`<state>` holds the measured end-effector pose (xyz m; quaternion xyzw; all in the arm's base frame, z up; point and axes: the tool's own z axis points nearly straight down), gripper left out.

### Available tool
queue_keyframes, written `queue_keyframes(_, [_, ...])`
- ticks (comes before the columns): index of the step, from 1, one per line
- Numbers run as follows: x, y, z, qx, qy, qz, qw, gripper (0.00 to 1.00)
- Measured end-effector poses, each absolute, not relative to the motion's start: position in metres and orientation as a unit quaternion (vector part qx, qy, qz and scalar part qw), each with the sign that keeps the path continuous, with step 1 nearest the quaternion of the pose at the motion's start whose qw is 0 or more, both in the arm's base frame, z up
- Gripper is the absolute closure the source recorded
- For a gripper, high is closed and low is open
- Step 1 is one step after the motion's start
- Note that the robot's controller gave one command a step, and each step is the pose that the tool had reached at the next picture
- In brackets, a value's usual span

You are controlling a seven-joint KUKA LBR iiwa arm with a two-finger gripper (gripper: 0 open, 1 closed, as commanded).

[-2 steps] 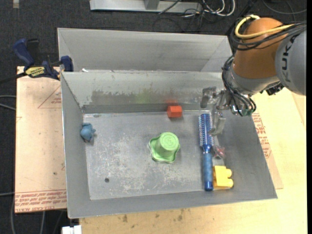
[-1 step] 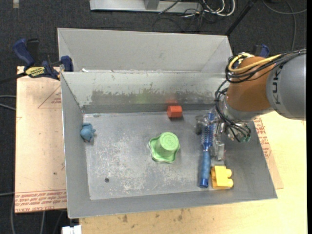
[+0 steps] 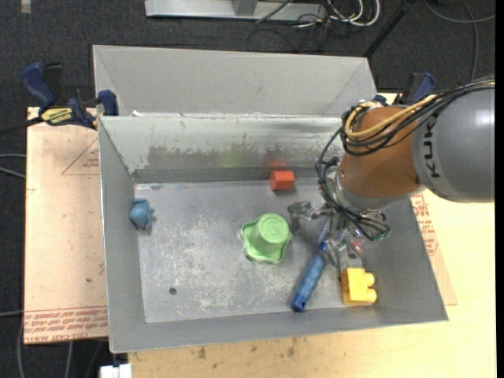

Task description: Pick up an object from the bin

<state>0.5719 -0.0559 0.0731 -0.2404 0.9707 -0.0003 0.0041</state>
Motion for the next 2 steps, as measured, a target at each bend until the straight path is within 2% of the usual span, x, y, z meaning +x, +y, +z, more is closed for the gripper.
queue_keyframes(1, [0.571,-0.056,0.072,-0.24,0.971,0.0,0.003,1.0])
queue_keyframes(2, [0.588,-0.065,0.348,-0.269,0.963,-0.002,0.006,1.0])
